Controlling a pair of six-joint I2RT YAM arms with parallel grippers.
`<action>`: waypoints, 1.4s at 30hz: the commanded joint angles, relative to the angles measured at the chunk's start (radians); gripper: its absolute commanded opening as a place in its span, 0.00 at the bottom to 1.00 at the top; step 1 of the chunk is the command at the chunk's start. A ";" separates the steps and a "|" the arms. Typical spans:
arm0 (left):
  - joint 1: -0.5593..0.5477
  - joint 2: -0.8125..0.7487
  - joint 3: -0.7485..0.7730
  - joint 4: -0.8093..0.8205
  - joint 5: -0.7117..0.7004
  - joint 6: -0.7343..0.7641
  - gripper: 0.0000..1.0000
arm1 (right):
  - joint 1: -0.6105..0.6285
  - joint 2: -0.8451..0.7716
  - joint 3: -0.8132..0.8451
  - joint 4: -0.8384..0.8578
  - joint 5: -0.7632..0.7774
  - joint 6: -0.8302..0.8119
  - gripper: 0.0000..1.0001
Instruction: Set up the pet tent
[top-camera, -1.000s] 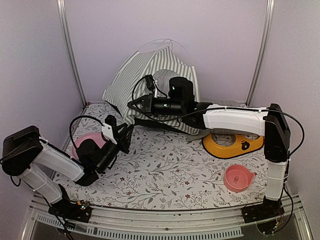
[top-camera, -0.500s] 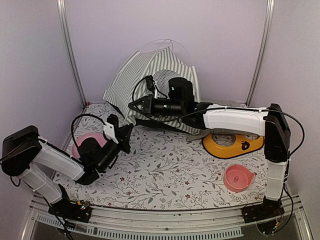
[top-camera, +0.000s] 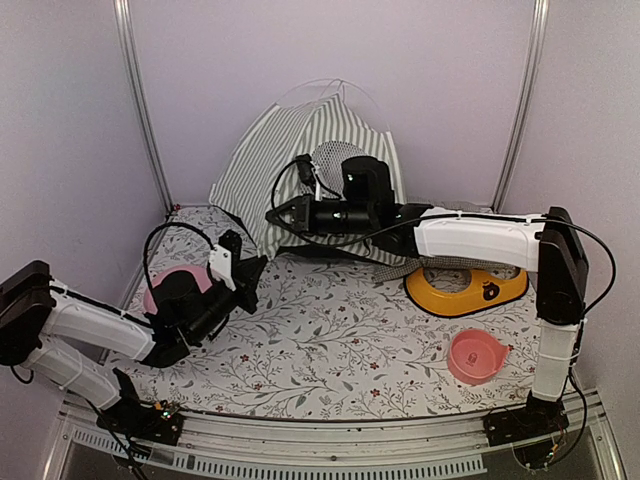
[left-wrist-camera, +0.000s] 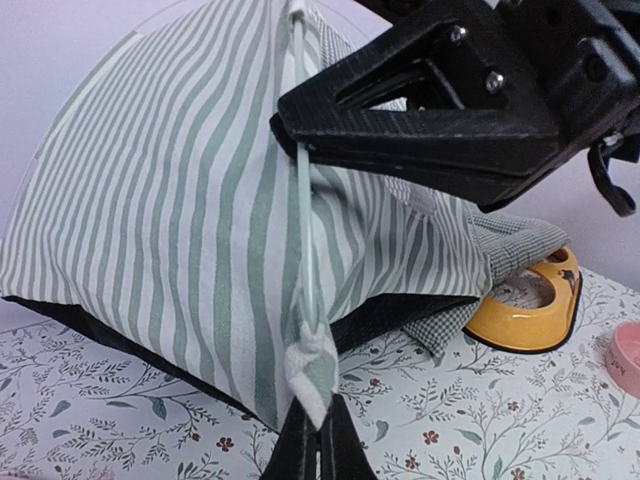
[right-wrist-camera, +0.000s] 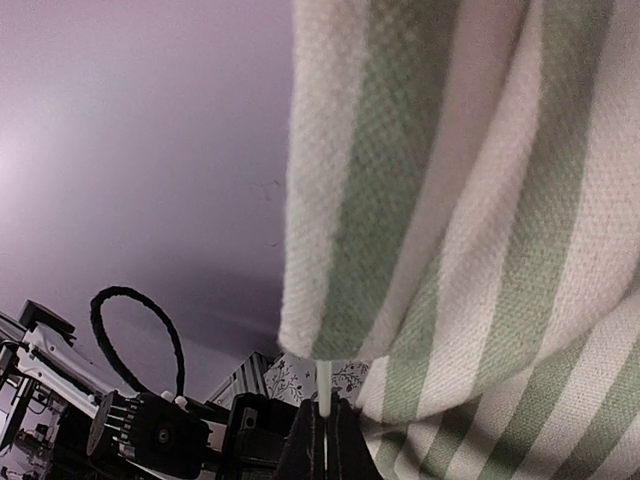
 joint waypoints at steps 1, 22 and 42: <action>-0.009 -0.046 0.002 -0.142 0.053 0.022 0.00 | -0.024 -0.024 -0.006 -0.008 0.066 -0.023 0.00; -0.019 -0.108 -0.008 -0.363 0.104 0.105 0.00 | -0.033 -0.031 -0.005 -0.032 0.114 -0.065 0.00; -0.081 -0.134 -0.031 -0.428 0.053 0.118 0.00 | -0.053 -0.036 0.001 -0.040 0.143 -0.075 0.00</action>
